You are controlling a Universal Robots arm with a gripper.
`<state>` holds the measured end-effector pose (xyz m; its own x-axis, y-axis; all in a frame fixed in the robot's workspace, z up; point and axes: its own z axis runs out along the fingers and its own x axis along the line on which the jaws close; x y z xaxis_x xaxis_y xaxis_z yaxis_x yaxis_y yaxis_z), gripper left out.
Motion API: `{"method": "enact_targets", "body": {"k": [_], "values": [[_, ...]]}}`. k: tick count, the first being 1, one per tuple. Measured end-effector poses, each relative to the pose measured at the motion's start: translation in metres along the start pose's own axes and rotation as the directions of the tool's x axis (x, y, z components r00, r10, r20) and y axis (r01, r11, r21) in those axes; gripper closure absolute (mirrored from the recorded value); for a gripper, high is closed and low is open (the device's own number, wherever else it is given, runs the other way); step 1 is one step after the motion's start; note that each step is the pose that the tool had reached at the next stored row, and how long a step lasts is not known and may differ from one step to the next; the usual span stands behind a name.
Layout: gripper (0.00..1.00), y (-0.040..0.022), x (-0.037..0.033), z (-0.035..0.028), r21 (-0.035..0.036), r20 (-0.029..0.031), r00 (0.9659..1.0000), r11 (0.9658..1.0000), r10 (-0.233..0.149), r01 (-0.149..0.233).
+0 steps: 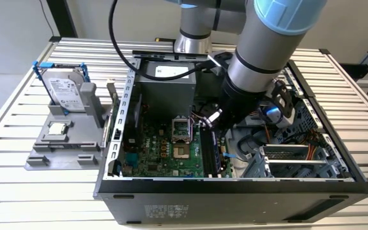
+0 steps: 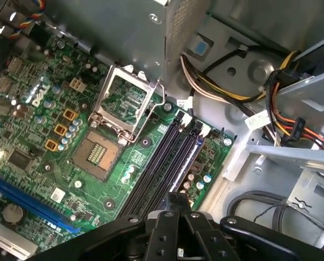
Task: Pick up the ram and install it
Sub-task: 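Press down the ram until it locks into place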
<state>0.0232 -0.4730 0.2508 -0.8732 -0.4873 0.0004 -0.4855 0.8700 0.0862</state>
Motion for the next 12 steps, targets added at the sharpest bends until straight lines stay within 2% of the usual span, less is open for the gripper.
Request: {"method": "enact_targets", "body": {"k": [6,12], "values": [[1.0,-0.0009,-0.0016,-0.0001,-0.0024,-0.0044,0.9977,0.9978,-0.067,0.067],[1.0,-0.0018,-0.0032,-0.0002,-0.005,-0.0087,0.9911,0.9911,-0.133,0.133]]}}
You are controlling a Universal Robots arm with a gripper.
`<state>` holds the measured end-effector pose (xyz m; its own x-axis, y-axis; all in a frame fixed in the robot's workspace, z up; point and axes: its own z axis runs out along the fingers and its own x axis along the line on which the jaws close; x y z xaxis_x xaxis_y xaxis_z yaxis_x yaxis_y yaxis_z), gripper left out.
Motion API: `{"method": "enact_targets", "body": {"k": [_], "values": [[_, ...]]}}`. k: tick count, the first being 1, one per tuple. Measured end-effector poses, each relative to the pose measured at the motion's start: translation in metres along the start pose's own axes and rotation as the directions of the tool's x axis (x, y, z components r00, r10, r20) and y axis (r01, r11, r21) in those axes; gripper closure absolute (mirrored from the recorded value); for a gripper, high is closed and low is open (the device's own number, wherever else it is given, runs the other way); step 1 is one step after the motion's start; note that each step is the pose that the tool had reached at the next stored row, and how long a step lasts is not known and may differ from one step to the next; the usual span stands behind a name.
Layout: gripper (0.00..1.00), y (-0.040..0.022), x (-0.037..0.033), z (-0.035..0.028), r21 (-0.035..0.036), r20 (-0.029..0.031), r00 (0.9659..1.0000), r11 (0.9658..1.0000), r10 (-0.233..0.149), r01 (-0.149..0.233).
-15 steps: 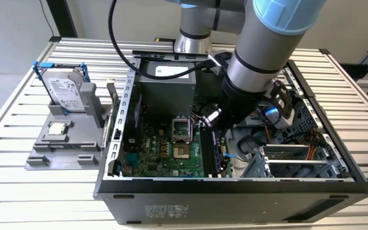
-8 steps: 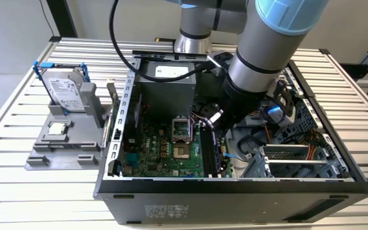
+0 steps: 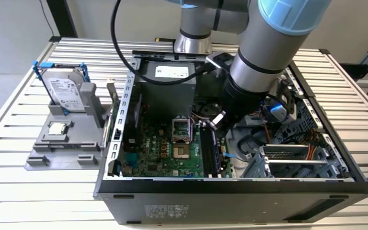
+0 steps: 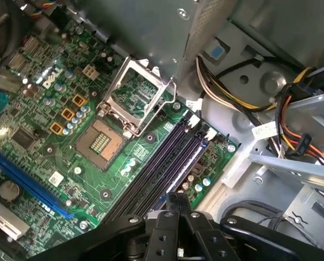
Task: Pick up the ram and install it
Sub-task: 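Press down the ram until it locks into place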
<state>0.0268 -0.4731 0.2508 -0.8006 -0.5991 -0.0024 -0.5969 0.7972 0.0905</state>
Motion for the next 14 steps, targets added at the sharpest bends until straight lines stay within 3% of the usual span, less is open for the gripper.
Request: {"method": "enact_targets", "body": {"k": [4,8,11,14], "values": [[1.0,-0.0007,-0.0008,-0.0001,-0.0011,-0.0031,0.9991,0.9991,-0.042,0.042],[1.0,-0.0012,-0.0016,-0.0001,-0.0024,-0.0064,0.9962,0.9962,-0.087,0.087],[1.0,-0.0014,-0.0019,-0.0001,-0.0034,-0.0091,0.9923,0.9923,-0.124,0.124],[1.0,-0.0014,-0.0019,-0.0001,-0.0042,-0.0129,0.9855,0.9856,-0.169,0.169]]}}
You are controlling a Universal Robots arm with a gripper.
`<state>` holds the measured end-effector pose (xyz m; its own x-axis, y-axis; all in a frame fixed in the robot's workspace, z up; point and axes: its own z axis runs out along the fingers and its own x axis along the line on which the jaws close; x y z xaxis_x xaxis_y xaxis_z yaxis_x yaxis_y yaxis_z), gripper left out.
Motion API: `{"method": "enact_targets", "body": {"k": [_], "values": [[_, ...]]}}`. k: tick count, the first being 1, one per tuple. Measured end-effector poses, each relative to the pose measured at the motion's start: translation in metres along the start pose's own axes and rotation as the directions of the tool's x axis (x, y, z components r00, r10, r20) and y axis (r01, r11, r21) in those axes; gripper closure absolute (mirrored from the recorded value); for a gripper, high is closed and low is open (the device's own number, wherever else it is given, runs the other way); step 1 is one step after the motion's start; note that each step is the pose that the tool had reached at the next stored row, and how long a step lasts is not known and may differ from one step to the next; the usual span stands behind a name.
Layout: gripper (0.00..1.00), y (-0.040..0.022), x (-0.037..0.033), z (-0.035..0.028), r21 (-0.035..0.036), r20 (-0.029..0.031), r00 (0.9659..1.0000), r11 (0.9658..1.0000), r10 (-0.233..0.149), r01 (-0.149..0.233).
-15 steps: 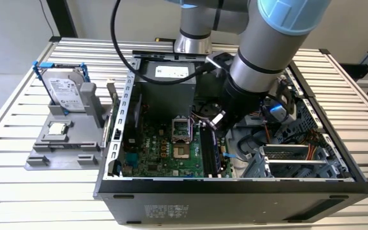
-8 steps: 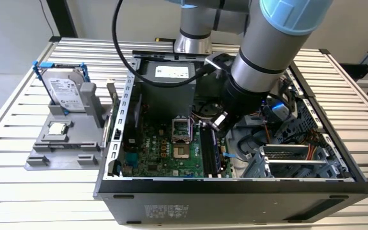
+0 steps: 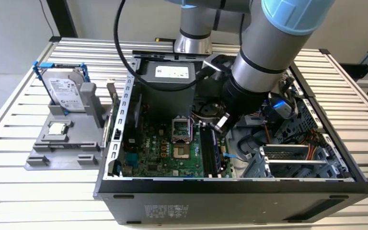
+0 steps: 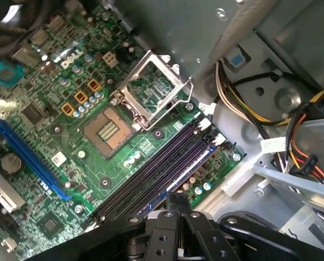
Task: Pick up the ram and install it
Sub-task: 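Press down the ram until it locks into place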
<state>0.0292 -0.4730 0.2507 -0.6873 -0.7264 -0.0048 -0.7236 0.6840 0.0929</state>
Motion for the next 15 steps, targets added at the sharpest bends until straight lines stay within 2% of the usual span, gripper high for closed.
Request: {"method": "enact_targets", "body": {"k": [3,7,10,15], "values": [[1.0,0.0,0.0,0.0,0.0001,-0.0046,0.9985,0.9985,-0.054,0.054],[1.0,0.0,0.0,-0.0001,0.0011,-0.0096,0.9924,0.9925,-0.122,0.122],[1.0,0.0,0.0,-0.0001,0.0061,-0.0099,0.9852,0.9852,-0.171,0.171],[1.0,0.0,0.0,0.0,0.0272,-0.0023,0.9705,0.9701,-0.241,0.241]]}}
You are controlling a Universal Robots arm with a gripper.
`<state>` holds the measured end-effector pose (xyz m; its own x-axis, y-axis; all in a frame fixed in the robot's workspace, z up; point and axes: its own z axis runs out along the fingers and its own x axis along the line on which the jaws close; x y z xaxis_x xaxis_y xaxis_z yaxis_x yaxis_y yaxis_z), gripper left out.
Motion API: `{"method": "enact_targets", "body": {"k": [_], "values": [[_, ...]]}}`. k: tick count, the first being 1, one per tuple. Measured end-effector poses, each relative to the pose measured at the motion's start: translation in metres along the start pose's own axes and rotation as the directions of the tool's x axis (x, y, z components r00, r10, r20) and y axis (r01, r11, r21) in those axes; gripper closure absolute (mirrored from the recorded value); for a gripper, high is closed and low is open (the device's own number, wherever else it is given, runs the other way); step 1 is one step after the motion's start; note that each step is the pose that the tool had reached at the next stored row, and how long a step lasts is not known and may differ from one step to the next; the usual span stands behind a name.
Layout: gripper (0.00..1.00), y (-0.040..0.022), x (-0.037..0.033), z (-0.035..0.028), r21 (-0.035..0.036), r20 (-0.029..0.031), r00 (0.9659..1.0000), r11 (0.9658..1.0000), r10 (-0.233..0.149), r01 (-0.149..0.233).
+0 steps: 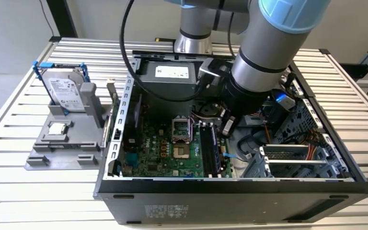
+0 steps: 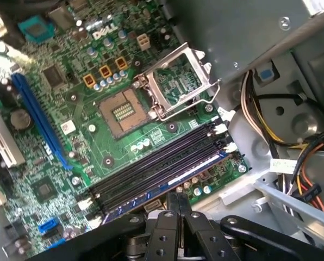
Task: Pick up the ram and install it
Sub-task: 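Press down the ram until it locks into place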
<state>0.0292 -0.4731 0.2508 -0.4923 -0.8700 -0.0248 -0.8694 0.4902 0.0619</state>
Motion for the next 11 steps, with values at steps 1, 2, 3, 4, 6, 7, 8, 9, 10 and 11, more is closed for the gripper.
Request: {"method": "enact_targets", "body": {"k": [1,2,3,4,6,7,8,9,10,11], "values": [[1.0,0.0,0.0,0.0,0.0045,0.002,0.9999,0.9999,-0.011,0.011],[1.0,0.0,0.0,0.0001,0.0086,0.0038,0.9998,0.9998,-0.019,0.019],[1.0,0.0,0.0,0.0002,0.0095,0.0041,0.9996,0.9996,-0.026,0.026],[1.0,0.0001,0.0,0.0002,0.0096,0.0036,0.9993,0.9993,-0.037,0.037],[1.0,0.0002,0.0001,0.0002,0.009,0.0018,0.9977,0.9976,-0.068,0.068],[1.0,0.0003,0.0001,0.0003,0.0086,0.0008,0.9963,0.9963,-0.086,0.086],[1.0,0.0003,0.0002,0.0003,0.0082,-0.0004,0.9946,0.9945,-0.104,0.104],[1.0,0.0003,0.0002,0.0003,0.0077,-0.0014,0.9927,0.9927,-0.121,0.121],[1.0,0.0003,0.0002,0.0004,0.0072,-0.0025,0.9902,0.9902,-0.14,0.14],[1.0,0.0003,0.0002,0.0005,0.0067,-0.0034,0.9876,0.9876,-0.157,0.157]]}}
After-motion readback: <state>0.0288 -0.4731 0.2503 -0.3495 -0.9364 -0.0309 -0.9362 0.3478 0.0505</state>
